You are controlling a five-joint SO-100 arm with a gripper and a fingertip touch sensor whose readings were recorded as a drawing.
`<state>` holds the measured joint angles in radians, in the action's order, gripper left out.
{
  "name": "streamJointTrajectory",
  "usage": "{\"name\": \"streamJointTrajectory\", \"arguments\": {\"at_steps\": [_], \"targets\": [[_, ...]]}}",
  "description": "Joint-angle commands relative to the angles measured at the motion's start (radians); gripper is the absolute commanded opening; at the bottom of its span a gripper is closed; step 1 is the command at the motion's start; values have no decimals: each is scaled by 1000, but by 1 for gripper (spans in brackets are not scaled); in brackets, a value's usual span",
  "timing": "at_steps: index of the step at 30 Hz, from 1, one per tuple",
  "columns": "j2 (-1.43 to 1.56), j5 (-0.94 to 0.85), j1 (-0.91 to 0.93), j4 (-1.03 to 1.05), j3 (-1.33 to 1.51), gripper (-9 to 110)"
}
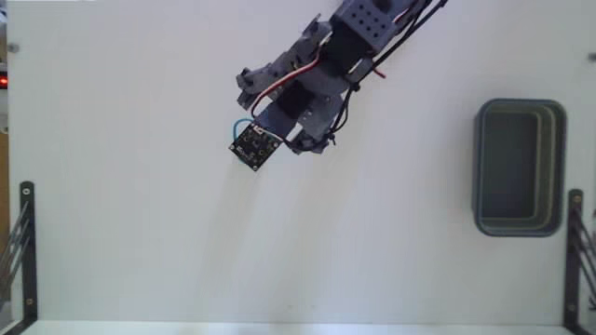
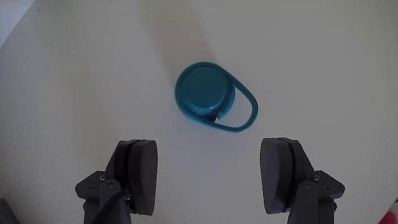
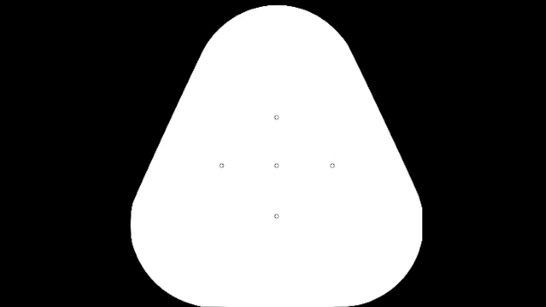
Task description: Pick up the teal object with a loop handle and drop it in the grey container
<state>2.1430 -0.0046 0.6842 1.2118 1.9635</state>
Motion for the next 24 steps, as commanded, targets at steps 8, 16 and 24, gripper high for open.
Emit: {"name": "streamJointTrajectory", "arguments": {"at_steps": [8, 16, 24], "targets": [[-102, 5, 10, -82, -103, 110], [-209, 5, 10, -126, -166, 110], [-280, 5, 10, -150, -213, 110]]}}
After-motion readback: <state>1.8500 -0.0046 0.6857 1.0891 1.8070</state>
